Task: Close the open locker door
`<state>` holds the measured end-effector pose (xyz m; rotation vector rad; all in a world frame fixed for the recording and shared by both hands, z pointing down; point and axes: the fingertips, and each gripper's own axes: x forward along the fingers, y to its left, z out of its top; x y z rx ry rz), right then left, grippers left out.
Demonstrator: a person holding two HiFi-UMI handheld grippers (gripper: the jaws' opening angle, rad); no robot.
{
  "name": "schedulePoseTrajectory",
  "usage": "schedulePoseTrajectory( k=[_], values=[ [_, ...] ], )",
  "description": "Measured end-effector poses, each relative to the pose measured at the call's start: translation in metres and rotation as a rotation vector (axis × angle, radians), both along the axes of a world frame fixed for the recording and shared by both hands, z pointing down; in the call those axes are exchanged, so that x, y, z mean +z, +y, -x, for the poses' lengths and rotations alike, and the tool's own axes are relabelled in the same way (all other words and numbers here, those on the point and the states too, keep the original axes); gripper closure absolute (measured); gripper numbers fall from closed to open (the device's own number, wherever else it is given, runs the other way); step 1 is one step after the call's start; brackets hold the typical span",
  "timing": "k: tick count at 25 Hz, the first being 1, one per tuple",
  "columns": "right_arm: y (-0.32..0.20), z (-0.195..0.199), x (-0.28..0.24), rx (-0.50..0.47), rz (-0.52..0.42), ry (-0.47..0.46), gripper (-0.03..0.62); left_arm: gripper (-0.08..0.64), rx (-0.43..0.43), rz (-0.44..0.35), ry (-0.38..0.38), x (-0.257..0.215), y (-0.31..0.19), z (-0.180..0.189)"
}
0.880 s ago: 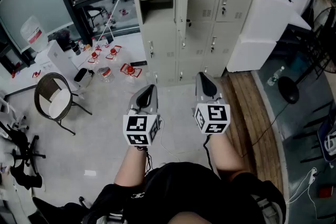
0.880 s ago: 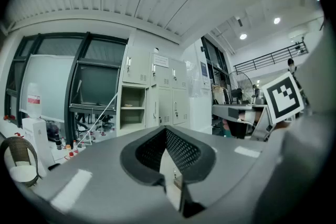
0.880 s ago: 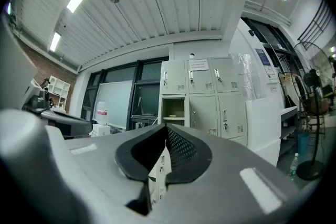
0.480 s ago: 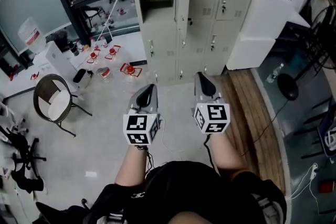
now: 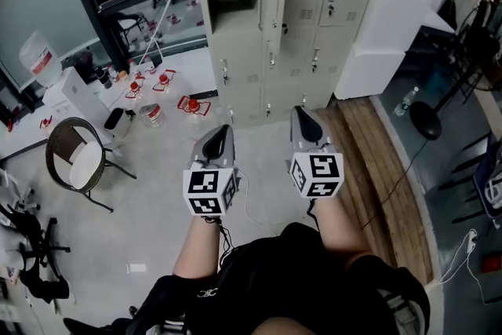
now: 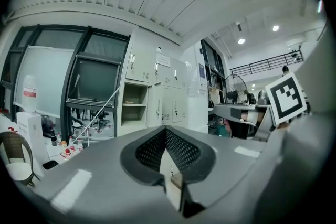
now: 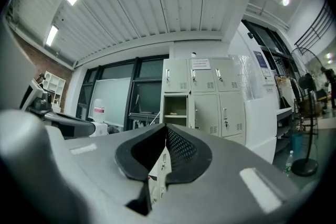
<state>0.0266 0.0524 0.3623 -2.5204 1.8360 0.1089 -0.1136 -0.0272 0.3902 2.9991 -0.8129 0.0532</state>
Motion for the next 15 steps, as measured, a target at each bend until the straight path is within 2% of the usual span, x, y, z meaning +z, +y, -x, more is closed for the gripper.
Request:
schedulePoseTrajectory(
  k=[7, 15],
  values=[
    [-0.006, -0.011, 0.004, 0.024, -0.007, 0.003, 0.58, 0.56, 0.029, -0.012, 0.012, 0.0, 0.0, -0.011],
    [-0.043, -0.052, 0.002, 0.007, -0.04, -0.008, 0.58, 0.56, 0.0, -0.04, -0.016, 0.002, -0.034, -0.047]
  ],
)
